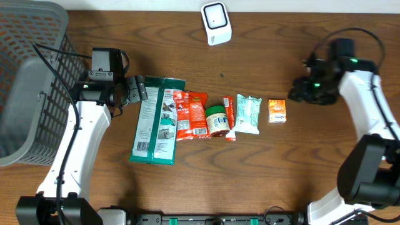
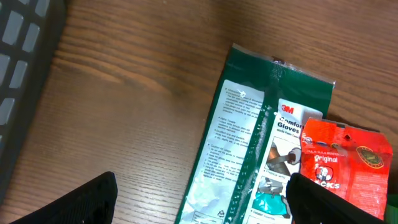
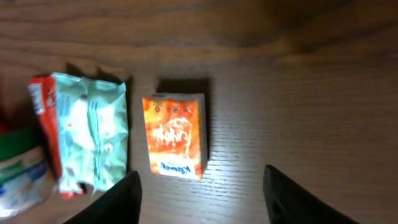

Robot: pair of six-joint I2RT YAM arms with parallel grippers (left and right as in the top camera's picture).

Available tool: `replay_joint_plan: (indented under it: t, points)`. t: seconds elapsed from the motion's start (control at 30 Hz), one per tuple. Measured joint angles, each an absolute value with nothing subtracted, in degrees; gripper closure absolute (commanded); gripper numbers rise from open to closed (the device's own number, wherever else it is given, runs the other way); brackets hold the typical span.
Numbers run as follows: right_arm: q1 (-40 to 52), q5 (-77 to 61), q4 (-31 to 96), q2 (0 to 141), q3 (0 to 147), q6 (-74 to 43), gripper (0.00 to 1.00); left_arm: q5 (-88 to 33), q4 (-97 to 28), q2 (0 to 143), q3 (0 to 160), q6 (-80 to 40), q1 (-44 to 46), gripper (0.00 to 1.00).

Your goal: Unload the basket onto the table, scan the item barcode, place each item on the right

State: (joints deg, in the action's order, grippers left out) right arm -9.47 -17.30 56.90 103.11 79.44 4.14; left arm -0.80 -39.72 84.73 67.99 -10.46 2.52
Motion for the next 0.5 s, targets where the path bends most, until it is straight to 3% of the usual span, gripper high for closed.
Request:
replay_joint_plan:
  t: [0.5]
  points:
    - [-12.25,-29.8,38.85,103.11,62.85,9.58,0.51,-0.8,-39.72,84.75,67.99,-10.46,2.52,0.13]
